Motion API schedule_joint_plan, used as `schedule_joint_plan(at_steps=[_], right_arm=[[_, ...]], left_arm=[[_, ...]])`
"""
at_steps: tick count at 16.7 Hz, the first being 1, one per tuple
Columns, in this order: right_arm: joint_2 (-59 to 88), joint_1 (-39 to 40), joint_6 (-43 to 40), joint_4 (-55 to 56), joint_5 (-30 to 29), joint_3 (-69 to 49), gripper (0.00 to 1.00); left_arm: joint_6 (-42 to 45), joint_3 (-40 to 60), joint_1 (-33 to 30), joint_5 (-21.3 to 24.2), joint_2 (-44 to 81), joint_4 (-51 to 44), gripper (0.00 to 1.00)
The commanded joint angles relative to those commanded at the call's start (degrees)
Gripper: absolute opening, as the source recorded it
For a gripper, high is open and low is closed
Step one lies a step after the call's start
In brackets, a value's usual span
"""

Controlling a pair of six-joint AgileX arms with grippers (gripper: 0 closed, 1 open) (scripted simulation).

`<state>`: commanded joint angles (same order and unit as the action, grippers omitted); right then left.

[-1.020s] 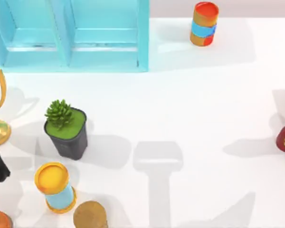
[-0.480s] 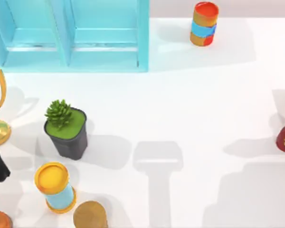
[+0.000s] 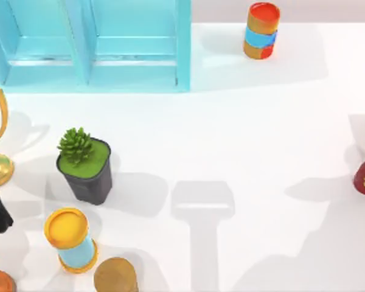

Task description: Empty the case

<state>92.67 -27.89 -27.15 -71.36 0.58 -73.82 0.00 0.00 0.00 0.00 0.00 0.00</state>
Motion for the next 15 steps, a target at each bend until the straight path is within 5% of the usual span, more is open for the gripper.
schedule_joint_plan(at_steps=[15], right_arm=[[6.15, 0.43, 0.53, 22.83, -0.01, 16.61, 1.0]], left_arm=[[0.0, 0.0, 0.0, 0.0, 0.0, 0.0, 1.0]])
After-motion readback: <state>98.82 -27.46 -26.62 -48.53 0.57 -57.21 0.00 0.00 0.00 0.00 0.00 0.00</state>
